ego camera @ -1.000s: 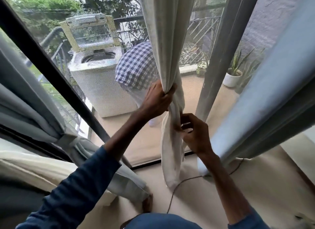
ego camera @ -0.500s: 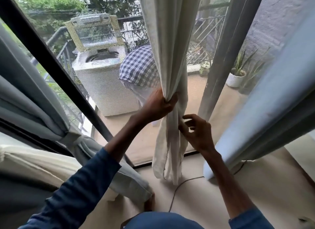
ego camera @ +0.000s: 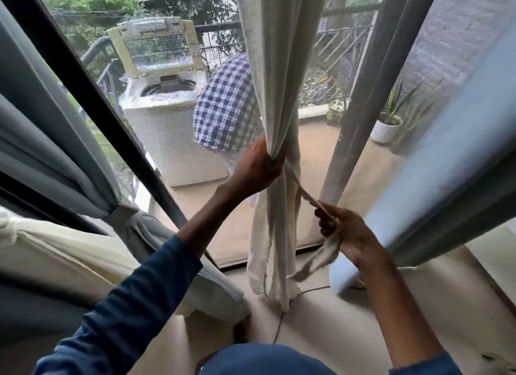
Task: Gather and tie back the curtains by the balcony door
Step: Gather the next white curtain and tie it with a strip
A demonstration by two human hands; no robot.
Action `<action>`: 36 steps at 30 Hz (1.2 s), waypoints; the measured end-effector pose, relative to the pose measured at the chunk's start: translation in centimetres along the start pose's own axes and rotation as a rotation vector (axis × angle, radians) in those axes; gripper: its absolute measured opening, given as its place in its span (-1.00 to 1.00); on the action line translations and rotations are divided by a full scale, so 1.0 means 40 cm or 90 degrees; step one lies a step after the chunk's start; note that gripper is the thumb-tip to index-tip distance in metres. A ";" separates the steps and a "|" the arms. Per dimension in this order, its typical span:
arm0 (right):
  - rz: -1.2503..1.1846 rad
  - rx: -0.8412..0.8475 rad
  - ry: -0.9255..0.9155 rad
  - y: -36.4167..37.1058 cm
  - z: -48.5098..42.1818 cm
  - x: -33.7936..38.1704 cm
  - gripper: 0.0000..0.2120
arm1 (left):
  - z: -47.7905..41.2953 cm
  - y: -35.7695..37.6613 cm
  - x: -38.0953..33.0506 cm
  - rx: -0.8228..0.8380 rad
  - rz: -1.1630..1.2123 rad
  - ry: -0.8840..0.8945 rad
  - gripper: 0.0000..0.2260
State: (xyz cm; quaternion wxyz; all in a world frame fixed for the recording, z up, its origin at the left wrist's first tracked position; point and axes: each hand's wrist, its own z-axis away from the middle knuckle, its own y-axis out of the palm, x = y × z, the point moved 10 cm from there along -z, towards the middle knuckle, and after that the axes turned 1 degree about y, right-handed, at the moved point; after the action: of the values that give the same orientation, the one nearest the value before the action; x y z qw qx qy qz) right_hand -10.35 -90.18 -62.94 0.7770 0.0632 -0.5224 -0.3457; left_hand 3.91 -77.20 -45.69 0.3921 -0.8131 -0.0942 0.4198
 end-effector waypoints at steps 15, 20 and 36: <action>0.172 0.032 0.031 0.254 0.047 -0.167 -0.94 | 0.028 0.029 0.001 0.045 -0.209 -0.035 -0.73; 0.203 0.062 0.027 0.293 0.037 -0.181 -0.86 | 0.032 0.018 0.021 0.062 -0.243 -0.070 -0.67; -0.203 0.065 0.060 -0.017 0.000 0.127 -0.68 | 0.043 0.035 0.081 0.156 -0.163 -0.022 -0.43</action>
State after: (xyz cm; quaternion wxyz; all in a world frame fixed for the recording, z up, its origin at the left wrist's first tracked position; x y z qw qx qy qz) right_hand -9.55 -93.76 -59.35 0.7317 0.2004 -0.4858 -0.4341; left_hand 4.38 -75.64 -49.26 0.5368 -0.7332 -0.1522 0.3888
